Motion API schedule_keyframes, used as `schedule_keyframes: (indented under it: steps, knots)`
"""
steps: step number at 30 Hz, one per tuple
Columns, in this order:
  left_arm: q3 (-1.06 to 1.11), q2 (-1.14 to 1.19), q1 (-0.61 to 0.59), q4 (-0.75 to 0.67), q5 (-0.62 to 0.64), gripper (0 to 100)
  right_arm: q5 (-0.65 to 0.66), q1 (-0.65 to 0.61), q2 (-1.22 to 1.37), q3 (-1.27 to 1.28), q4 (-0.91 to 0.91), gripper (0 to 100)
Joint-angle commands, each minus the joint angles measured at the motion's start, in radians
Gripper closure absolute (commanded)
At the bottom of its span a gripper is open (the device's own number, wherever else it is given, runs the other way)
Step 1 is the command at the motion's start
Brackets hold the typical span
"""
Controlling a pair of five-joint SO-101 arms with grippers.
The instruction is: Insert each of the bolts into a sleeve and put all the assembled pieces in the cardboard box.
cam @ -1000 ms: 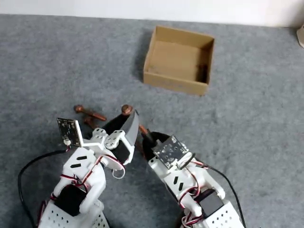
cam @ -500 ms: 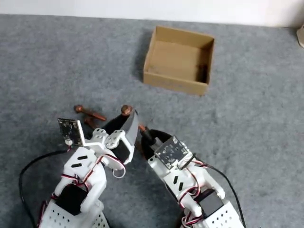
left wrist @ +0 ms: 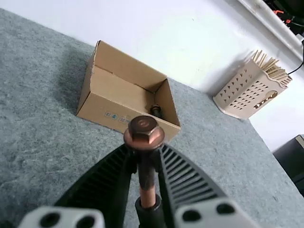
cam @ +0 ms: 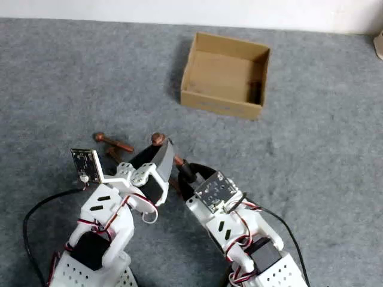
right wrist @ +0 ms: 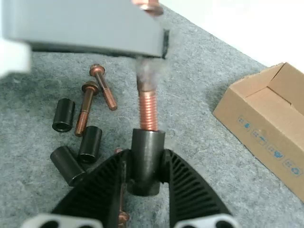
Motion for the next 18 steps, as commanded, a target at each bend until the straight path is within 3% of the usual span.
schedule_keyframes:
  steps: [1,13,18]
  knots:
    - [-0.004,0.004,0.067,-0.020,0.002,100,-0.009,-0.005,-0.010,-0.010,-0.041,99.4]
    - [-0.048,0.016,0.134,0.044,-0.003,100,0.008,-0.002,-0.010,-0.010,-0.039,99.4]
    - [-0.131,0.214,0.145,0.048,-0.034,100,0.034,0.007,-0.010,-0.010,-0.038,99.4]
